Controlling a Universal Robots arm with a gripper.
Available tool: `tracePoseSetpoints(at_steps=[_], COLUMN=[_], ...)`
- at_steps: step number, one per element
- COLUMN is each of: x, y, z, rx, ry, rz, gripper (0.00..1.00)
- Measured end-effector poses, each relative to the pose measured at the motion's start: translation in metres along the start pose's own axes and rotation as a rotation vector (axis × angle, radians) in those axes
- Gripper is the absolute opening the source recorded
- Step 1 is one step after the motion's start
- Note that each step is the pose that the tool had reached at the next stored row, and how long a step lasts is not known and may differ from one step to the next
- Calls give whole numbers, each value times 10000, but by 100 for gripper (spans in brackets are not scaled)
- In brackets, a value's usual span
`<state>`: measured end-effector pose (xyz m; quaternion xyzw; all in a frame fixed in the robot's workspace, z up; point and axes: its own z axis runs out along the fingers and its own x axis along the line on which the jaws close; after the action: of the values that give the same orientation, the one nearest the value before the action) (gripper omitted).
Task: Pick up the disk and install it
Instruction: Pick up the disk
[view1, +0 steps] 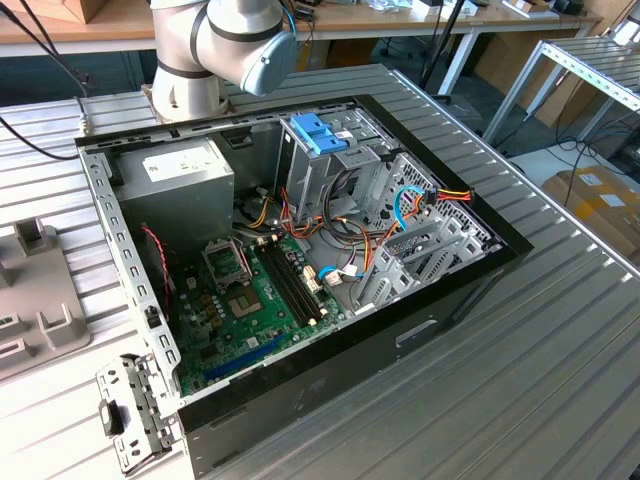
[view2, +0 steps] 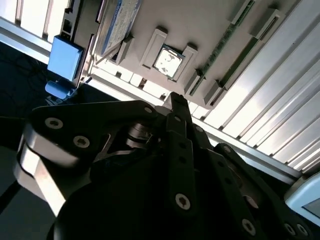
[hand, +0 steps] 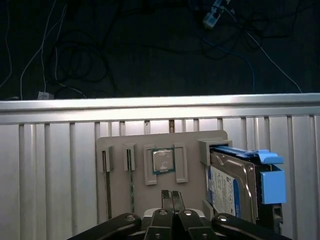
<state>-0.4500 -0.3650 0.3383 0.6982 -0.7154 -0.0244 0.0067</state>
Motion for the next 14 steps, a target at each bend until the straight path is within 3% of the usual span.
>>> tracePoseSetpoints(at_steps=[2,9,14], x=[0,0,0], y=[0,0,0], z=[0,0,0], rx=[-7,-8,-8], ry=[12,14,14], rz=[-286,-321,-326], gripper=[11,11,30])
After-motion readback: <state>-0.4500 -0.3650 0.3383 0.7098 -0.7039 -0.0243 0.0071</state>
